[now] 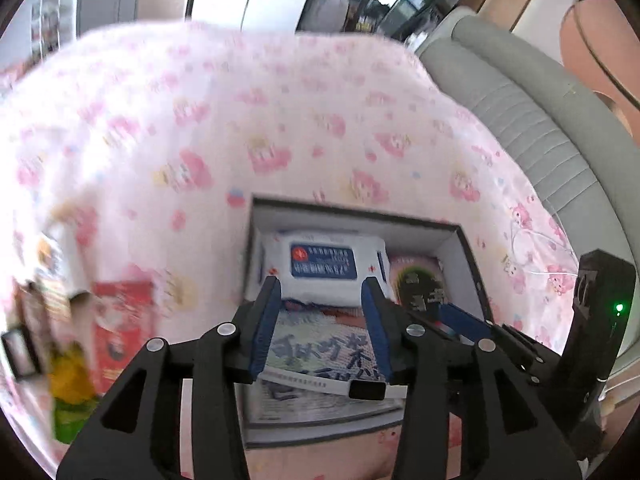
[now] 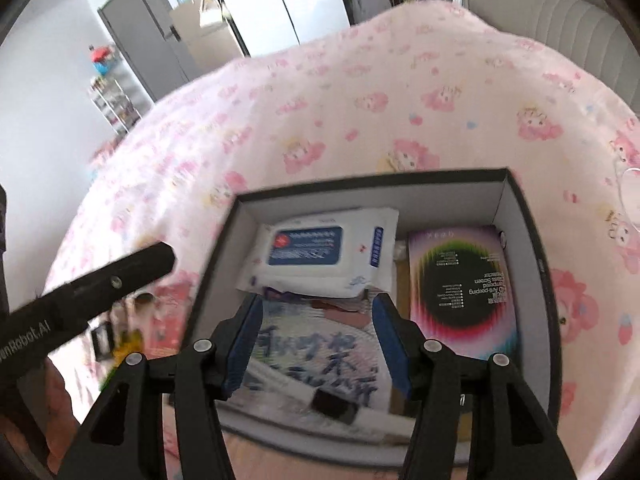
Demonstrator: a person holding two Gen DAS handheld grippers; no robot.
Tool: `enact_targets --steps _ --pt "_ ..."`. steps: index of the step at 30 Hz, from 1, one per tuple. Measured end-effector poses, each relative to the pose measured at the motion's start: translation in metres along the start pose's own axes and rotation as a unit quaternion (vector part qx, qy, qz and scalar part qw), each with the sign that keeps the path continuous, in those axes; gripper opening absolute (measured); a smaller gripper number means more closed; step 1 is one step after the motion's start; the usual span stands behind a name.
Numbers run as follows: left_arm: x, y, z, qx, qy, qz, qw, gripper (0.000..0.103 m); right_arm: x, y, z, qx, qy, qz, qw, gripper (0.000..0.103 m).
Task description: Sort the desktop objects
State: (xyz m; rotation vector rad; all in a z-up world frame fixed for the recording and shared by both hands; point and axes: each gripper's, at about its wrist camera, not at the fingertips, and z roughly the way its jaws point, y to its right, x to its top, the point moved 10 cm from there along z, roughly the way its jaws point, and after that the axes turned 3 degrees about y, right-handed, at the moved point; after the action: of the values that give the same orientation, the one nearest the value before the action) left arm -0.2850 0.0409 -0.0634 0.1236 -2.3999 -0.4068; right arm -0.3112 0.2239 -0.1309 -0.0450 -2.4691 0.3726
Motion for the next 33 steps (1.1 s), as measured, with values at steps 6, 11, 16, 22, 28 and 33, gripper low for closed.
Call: enact_targets --steps 6,11,16,22,28,33 --pt "0.01 -0.012 -0.066 0.026 0.064 0.016 0.9975 0.075 0.013 -0.028 -0.044 -0.014 0.039 -0.012 0.999 0.065" --pt "0.004 -0.04 -0.136 0.072 0.111 0.03 0.9908 0.099 0.021 -0.047 -0.086 -0.04 0.083 -0.03 0.995 0.08" --pt "-0.014 -0.048 -0.177 0.084 0.138 0.039 0.9861 0.102 0.02 -0.063 -0.119 -0.055 0.116 -0.039 0.991 0.08" --pt "-0.04 -0.051 -0.21 0.08 0.138 0.051 0.9858 0.102 0.001 -0.078 -0.152 -0.058 0.137 -0.056 0.987 0.08" --pt "-0.051 -0.022 -0.187 0.085 0.124 0.081 0.9853 0.102 -0.032 -0.093 -0.182 -0.041 0.152 -0.059 0.986 0.08" --pt "-0.059 -0.003 -0.183 0.089 0.145 0.086 0.9818 0.102 -0.067 -0.098 -0.195 -0.03 0.157 -0.053 0.986 0.082"
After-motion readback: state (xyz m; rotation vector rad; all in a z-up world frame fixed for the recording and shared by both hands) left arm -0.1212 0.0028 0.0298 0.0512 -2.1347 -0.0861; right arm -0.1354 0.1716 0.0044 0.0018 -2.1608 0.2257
